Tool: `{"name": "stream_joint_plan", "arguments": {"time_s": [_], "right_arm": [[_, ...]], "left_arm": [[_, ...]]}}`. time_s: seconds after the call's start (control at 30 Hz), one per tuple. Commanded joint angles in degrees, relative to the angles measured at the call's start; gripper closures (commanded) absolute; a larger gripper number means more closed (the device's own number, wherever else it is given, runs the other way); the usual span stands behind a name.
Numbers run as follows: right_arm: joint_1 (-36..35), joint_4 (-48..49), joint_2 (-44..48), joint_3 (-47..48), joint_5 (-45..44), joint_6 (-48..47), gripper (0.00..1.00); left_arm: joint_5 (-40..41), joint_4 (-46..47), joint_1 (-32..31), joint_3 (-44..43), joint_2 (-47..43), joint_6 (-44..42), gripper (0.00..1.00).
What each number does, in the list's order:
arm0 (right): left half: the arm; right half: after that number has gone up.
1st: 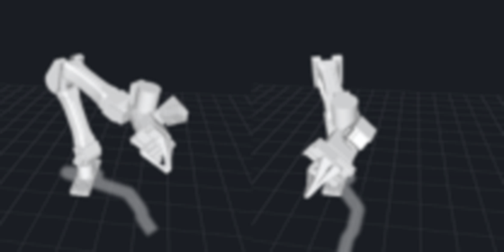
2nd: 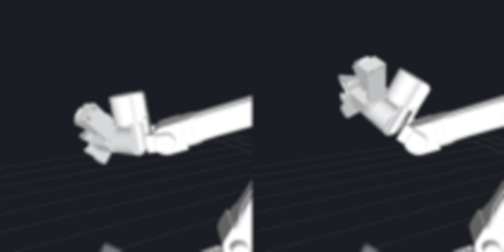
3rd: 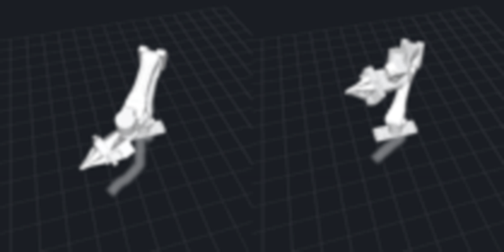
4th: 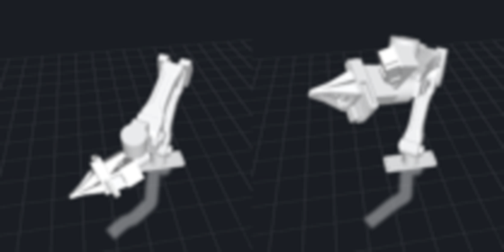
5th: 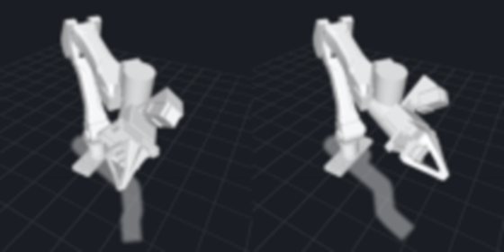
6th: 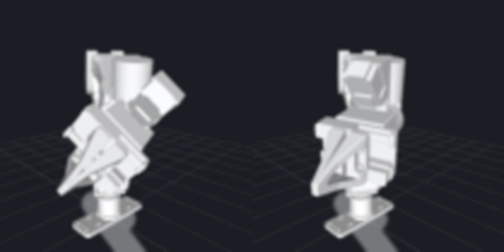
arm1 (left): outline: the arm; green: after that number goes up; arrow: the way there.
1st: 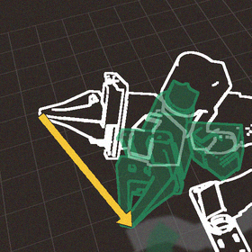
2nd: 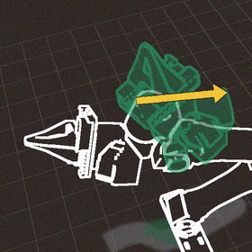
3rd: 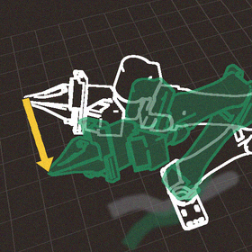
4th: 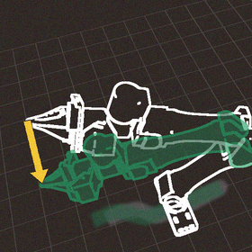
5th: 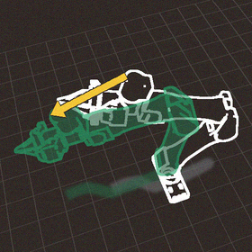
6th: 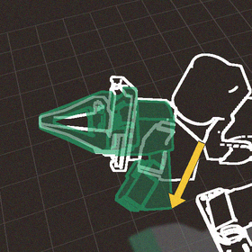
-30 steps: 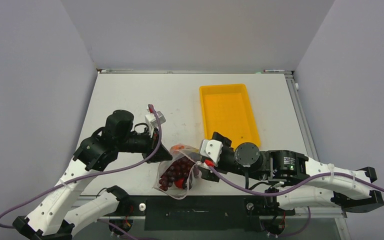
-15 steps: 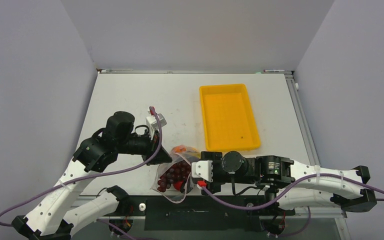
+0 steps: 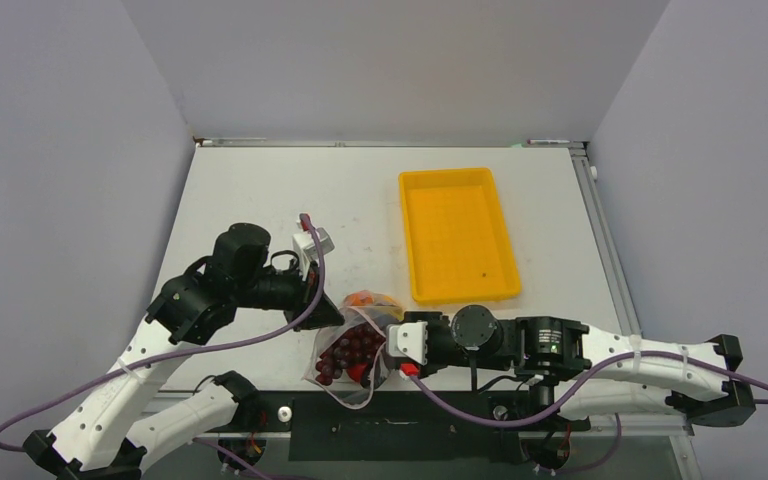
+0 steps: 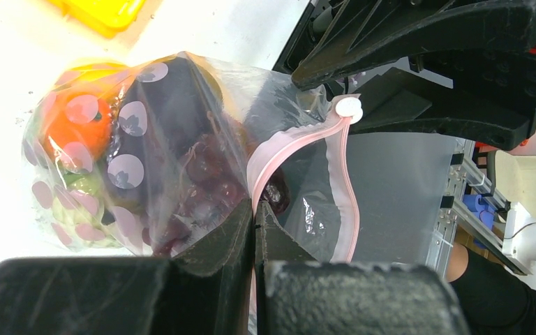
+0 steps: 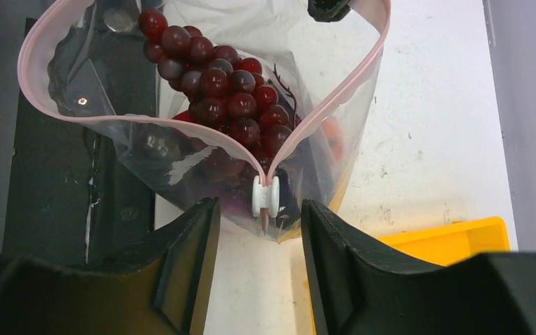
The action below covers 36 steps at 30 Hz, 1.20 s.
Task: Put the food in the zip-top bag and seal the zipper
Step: Zip the zipper food storage bag at the center of the board.
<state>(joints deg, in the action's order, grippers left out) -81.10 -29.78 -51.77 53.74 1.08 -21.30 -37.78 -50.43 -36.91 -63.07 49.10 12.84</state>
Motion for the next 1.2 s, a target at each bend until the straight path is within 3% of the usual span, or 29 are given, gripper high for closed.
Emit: {"name": "stream_joint_plan", "arguments": {"time_s": [0.0,0.37,0.63,1.03,1.17], "right_arm": [[-0.5,5.7,1.5,-1.3,-0.9,-0.4,0.55],[-0.5,7.1,3.5,-3.0,-2.7,-0.2,0.71],[-0.5,7.4,4.4,-3.5,-2.8,0.0,0.94],[-0.5,10.1,5.4,-1.5,-1.6,3.3,0.95],[-0.5,9.6,4.5,0.8,-2.0,5.5,0.95]], "left_arm": [[0.2,0.7,-0.5,-3.2,0.0,-0.7,1.0],[0.5,0.4,-0.7,-3.6,0.3,-0.7,1.0],[0.2,0.4,-0.8,-4.0,0.5,-0.6,1.0],[2.2,0.8,-0.8,-4.7,-0.6,-0.5,1.0],[2.5,1.8,-0.8,-5.0,-1.7,-0.1,0.91]]}}
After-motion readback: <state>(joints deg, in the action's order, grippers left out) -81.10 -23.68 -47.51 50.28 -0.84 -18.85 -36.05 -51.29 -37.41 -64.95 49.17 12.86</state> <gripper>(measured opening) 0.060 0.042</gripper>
